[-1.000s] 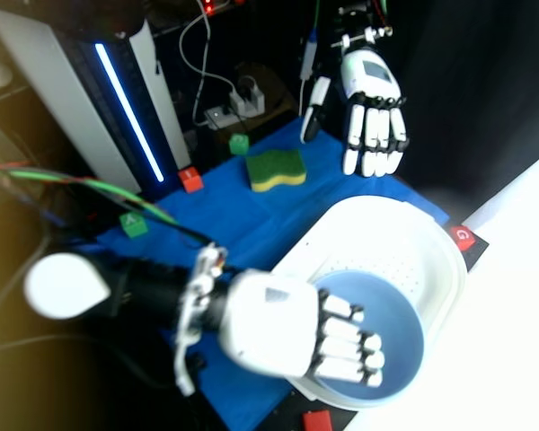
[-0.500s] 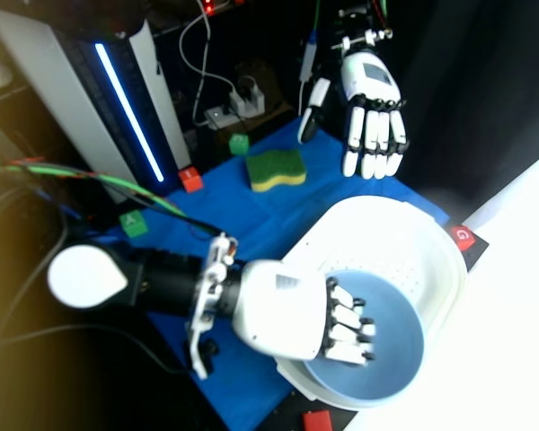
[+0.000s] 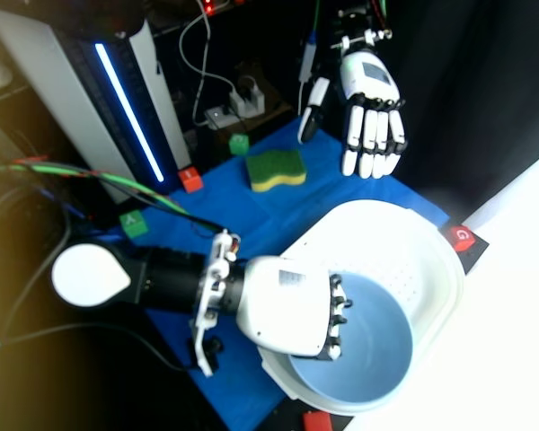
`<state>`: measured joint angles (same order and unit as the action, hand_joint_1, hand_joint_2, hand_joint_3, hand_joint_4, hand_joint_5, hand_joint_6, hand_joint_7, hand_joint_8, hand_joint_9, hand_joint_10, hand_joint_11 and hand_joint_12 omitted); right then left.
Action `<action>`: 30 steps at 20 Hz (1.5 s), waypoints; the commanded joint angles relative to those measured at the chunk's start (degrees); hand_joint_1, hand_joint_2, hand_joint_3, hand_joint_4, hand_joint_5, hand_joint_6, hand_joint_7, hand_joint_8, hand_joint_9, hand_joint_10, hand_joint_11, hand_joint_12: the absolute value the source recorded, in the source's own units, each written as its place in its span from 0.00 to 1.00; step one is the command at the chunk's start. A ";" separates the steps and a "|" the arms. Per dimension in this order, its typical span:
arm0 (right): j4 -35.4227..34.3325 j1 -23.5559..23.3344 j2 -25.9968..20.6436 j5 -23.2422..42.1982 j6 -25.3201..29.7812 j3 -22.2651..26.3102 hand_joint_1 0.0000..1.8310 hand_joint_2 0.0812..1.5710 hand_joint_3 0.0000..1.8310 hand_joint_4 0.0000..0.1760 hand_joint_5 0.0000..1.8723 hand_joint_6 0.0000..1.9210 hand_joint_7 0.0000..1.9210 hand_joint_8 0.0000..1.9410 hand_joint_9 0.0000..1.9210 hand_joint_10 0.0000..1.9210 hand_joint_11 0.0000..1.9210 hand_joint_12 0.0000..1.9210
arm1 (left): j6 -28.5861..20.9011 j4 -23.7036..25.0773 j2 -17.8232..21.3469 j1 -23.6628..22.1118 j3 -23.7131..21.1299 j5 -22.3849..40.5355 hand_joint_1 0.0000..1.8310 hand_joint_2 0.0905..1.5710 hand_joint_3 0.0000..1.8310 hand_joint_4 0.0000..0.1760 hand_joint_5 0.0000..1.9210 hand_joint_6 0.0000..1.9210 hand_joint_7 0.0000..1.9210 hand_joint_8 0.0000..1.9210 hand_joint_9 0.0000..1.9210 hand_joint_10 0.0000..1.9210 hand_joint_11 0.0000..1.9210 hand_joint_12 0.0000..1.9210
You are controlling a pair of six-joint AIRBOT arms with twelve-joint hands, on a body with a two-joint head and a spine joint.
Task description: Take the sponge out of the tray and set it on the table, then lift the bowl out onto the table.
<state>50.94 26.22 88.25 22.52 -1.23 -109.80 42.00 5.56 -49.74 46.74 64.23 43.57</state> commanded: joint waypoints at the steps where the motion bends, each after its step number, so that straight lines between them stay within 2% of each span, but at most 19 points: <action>1: -1.35 -0.78 0.07 2.35 0.22 0.19 0.65 0.66 0.00 0.00 0.58 0.40 0.58 0.76 0.65 0.89 0.65 0.97 | -0.45 -1.19 -0.14 -0.21 0.14 6.88 0.42 0.58 0.00 0.13 0.23 0.00 0.19 0.00 0.18 0.00 0.02 0.44; 3: -1.39 -0.80 0.05 3.62 0.22 0.59 0.65 0.66 0.00 0.00 0.59 0.40 0.61 0.88 0.70 0.98 0.72 1.00 | -0.49 -1.20 -0.21 -0.08 0.17 6.88 0.42 0.58 0.00 0.18 0.24 0.00 0.19 0.00 0.19 0.00 0.02 0.44; 4: -1.73 -0.80 -0.02 4.62 0.22 0.60 0.65 0.65 0.00 0.00 0.60 0.38 0.59 0.63 0.65 0.84 0.62 0.97 | -0.50 -1.23 -0.24 0.09 0.19 6.88 0.43 0.58 0.00 0.13 0.24 0.00 0.20 0.00 0.19 0.00 0.01 0.43; 6: -1.89 -0.81 -0.25 6.63 1.16 0.71 0.69 0.66 0.00 0.00 0.58 0.30 0.59 0.54 0.64 0.73 0.59 0.90 | -0.61 -1.27 -0.23 0.29 0.19 7.03 0.44 0.58 0.00 0.14 0.24 0.00 0.20 0.00 0.19 0.00 0.02 0.41; 7: -1.89 -0.81 -1.10 9.38 3.39 0.63 0.66 0.65 0.00 0.00 0.61 0.35 0.67 0.35 0.67 0.75 0.61 0.92 | -0.65 -1.28 -0.23 0.31 0.20 7.10 0.43 0.59 0.00 0.20 0.25 0.00 0.20 0.00 0.19 0.00 0.02 0.40; 8: -2.04 -0.81 -1.71 11.55 5.26 0.43 0.70 0.66 0.00 0.00 0.61 0.24 0.61 0.48 0.65 0.72 0.58 0.89 | -0.68 -1.29 -0.24 0.31 0.20 7.16 0.42 0.59 0.00 0.22 0.25 0.00 0.21 0.00 0.19 0.00 0.03 0.40; 11: -3.28 -0.82 -3.31 14.78 6.24 0.87 0.71 0.65 0.00 0.00 0.62 0.19 0.60 0.49 0.64 0.72 0.58 0.88 | -0.73 -1.39 -0.32 0.50 0.19 7.16 0.44 0.59 0.00 0.19 0.25 0.00 0.21 0.00 0.20 0.00 0.04 0.41; 13: -3.37 -1.05 -4.66 15.97 6.24 1.75 0.70 0.63 0.00 0.00 0.63 0.27 0.66 0.32 0.63 0.36 0.50 0.65 | -0.73 -1.63 -0.31 0.84 0.19 7.25 0.43 0.59 0.00 0.35 0.24 0.00 0.21 0.00 0.20 0.00 0.04 0.41; 14: -3.55 -1.22 -5.09 16.50 6.24 2.12 0.75 0.63 0.00 0.00 0.62 0.27 0.67 0.21 0.63 0.45 0.49 0.59 | -0.73 -1.67 -0.32 0.87 0.19 7.29 0.44 0.58 0.00 0.38 0.24 0.00 0.21 0.00 0.20 0.00 0.04 0.41; 15: -3.71 -1.55 -5.56 17.18 6.24 2.59 0.75 0.63 0.00 0.00 0.62 0.27 0.67 0.21 0.63 0.45 0.49 0.59 | -0.75 -1.74 -0.35 0.90 0.17 7.36 0.44 0.58 0.00 0.38 0.24 0.00 0.21 0.00 0.20 0.00 0.04 0.41; 18: -3.86 -2.50 -7.00 19.60 6.24 4.02 0.71 0.63 0.00 0.00 0.61 0.28 0.67 0.32 0.73 0.16 0.51 0.60 | -0.82 -1.84 -0.48 1.04 0.16 7.51 0.42 0.59 0.00 0.36 0.24 0.00 0.21 0.00 0.20 0.00 0.03 0.44; 20: -4.34 -2.61 -8.41 21.39 6.24 5.26 0.65 0.65 0.00 0.00 0.60 0.36 0.59 0.69 0.60 0.87 0.53 0.97 | -0.85 -1.92 -0.53 1.10 0.15 7.54 0.42 0.58 0.00 0.37 0.24 0.00 0.20 0.00 0.20 0.00 0.04 0.45; 22: -5.46 -2.64 -10.03 23.71 6.23 6.60 0.69 0.65 0.00 0.00 0.58 0.35 0.62 0.41 0.62 0.44 0.50 0.73 | -0.89 -1.98 -0.53 1.18 0.09 7.59 0.41 0.59 0.00 0.34 0.25 0.00 0.20 0.00 0.20 0.00 0.04 0.45; 25: -7.67 -2.64 -12.53 28.01 6.20 8.79 0.69 0.65 0.00 0.00 0.56 0.45 0.68 0.21 0.70 0.28 0.58 0.66 | -0.97 -2.24 -0.52 1.45 -0.02 7.78 0.41 0.58 0.00 0.26 0.25 0.00 0.20 0.00 0.20 0.00 0.04 0.45; 26: -8.03 -2.64 -13.18 29.11 6.20 9.47 0.70 0.63 0.00 0.00 0.59 0.34 0.71 0.22 0.73 0.31 0.60 0.70 | -1.03 -2.38 -0.50 1.62 -0.06 7.95 0.40 0.59 0.00 0.28 0.24 0.00 0.19 0.00 0.19 0.00 0.03 0.44; 27: -8.22 -2.63 -14.48 30.39 6.20 10.78 0.70 0.65 0.00 0.00 0.59 0.27 0.63 0.42 0.71 0.55 0.61 0.82 | -1.11 -2.62 -0.47 1.89 -0.10 8.26 0.42 0.58 0.00 0.30 0.25 0.00 0.20 0.00 0.19 0.00 0.03 0.44; 28: -8.25 -2.63 -15.51 31.23 6.19 11.89 0.70 0.65 0.00 0.00 0.59 0.27 0.63 0.42 0.71 0.55 0.61 0.82 | -1.16 -2.77 -0.44 2.02 -0.14 8.46 0.42 0.58 0.00 0.30 0.25 0.00 0.20 0.00 0.19 0.00 0.03 0.44; 29: -8.26 -2.63 -17.77 32.41 6.15 14.23 0.65 0.67 0.00 0.00 0.57 0.42 0.63 0.62 0.66 0.87 0.64 0.98 | -1.20 -2.94 -0.38 2.16 -0.22 8.72 0.42 0.58 0.00 0.22 0.25 0.00 0.20 0.00 0.19 0.00 0.03 0.44; 30: -8.25 -2.62 -20.64 33.67 5.54 17.10 0.65 0.65 0.00 0.00 0.60 0.38 0.63 0.92 0.71 0.97 0.72 1.00 | -1.20 -3.08 -0.27 2.25 -0.32 8.96 0.42 0.59 0.00 0.20 0.25 0.00 0.20 0.00 0.19 0.00 0.03 0.44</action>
<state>47.09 24.47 67.51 50.43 4.36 -91.94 41.08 3.70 -49.89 49.30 64.10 45.56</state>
